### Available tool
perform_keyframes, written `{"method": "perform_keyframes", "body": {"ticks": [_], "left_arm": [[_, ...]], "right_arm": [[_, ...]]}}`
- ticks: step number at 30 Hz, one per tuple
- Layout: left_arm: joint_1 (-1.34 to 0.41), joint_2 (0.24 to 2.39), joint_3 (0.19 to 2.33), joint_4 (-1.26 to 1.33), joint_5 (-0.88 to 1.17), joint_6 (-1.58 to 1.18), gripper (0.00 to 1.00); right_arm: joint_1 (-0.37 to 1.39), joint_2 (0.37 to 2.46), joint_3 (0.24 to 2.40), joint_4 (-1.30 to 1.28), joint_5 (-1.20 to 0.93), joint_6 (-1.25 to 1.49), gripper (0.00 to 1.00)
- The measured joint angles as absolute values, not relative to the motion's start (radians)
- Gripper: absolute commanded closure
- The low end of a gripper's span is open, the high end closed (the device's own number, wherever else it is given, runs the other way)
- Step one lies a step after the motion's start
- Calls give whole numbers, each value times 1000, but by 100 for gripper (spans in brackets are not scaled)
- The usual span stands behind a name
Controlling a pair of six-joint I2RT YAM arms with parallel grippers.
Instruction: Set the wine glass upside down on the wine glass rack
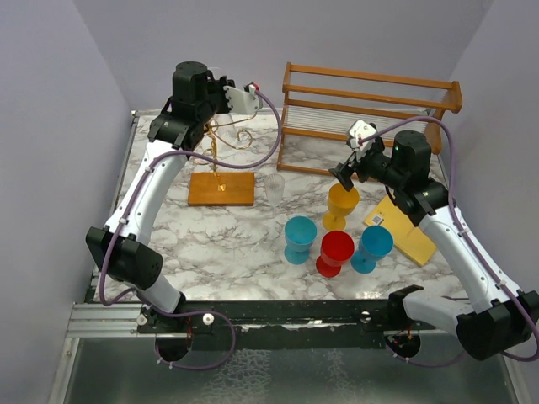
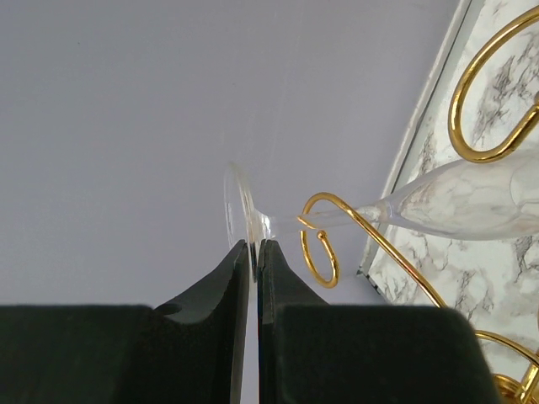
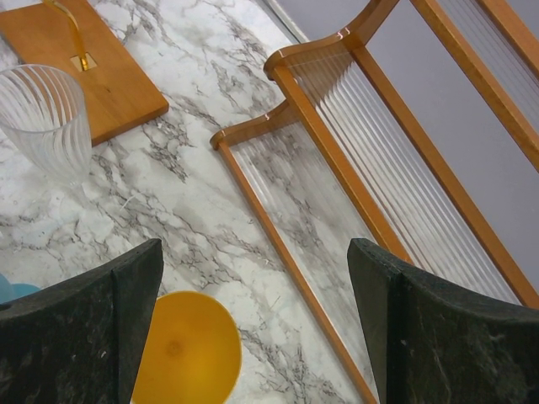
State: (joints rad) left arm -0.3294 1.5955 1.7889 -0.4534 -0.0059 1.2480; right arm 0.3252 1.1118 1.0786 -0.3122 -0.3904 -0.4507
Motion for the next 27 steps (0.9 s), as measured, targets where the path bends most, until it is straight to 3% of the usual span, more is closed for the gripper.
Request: {"method": "perform_keyframes", "body": {"ticks": [21, 27], "left_arm": [[-329, 1648, 1775, -418, -163, 1165, 100], [-329, 1647, 1775, -440, -163, 1142, 96]], "right_arm": [[325, 1112, 1072, -311, -390, -452, 10], [325, 1112, 1069, -310, -390, -458, 10]]}}
